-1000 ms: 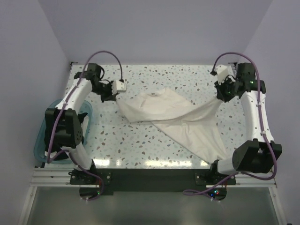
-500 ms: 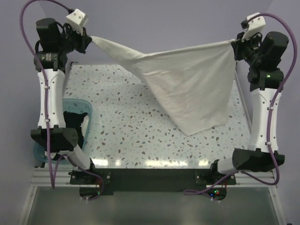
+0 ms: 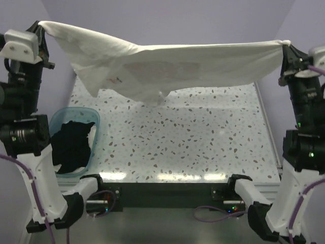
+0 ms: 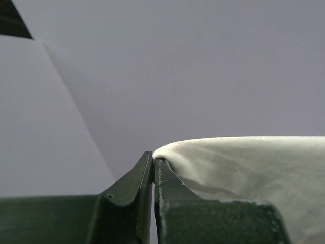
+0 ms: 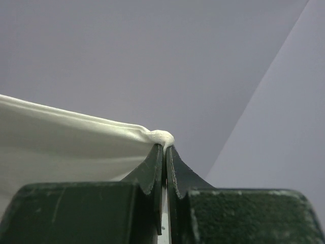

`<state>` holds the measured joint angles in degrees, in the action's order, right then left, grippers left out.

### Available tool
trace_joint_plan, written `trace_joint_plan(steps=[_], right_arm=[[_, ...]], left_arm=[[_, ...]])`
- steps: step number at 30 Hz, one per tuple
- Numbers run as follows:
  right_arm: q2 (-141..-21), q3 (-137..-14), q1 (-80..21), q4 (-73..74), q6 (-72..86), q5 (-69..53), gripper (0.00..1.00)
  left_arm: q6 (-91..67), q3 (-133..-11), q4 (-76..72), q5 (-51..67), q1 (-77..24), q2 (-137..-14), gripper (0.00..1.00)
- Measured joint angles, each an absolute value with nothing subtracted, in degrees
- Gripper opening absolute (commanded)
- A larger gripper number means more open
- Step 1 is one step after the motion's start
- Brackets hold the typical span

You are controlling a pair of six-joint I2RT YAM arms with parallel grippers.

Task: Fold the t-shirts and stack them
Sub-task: Flatten the tshirt out

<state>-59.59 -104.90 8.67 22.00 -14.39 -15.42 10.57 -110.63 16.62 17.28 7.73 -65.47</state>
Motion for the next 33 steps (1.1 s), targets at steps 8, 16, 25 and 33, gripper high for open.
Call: trace_joint_plan(steps=[8, 16, 25, 33], right_arm=[[-41.4, -98.3, 8.7, 19.0, -15.1, -13.8, 0.00], [-41.6, -101.3, 8.7, 18.4, -16.1, -11.0, 0.00], [-52.1, -96.7, 8.7, 15.2, -17.5, -14.9, 0.00], [-62.6, -74.5, 8.7, 16.0, -21.3, -21.7, 0.00]], left_arm=[[14.8, -99.5, 7.1, 7.6, 7.9, -47.2, 0.00], [21.5, -111.2, 6.7, 0.4, -0.6, -49.2, 0.00], [26.2, -104.4, 8.1, 4.0, -2.7, -55.3, 0.00], [28.3, -73.1, 12.8, 10.5, -2.8, -62.2, 0.00]])
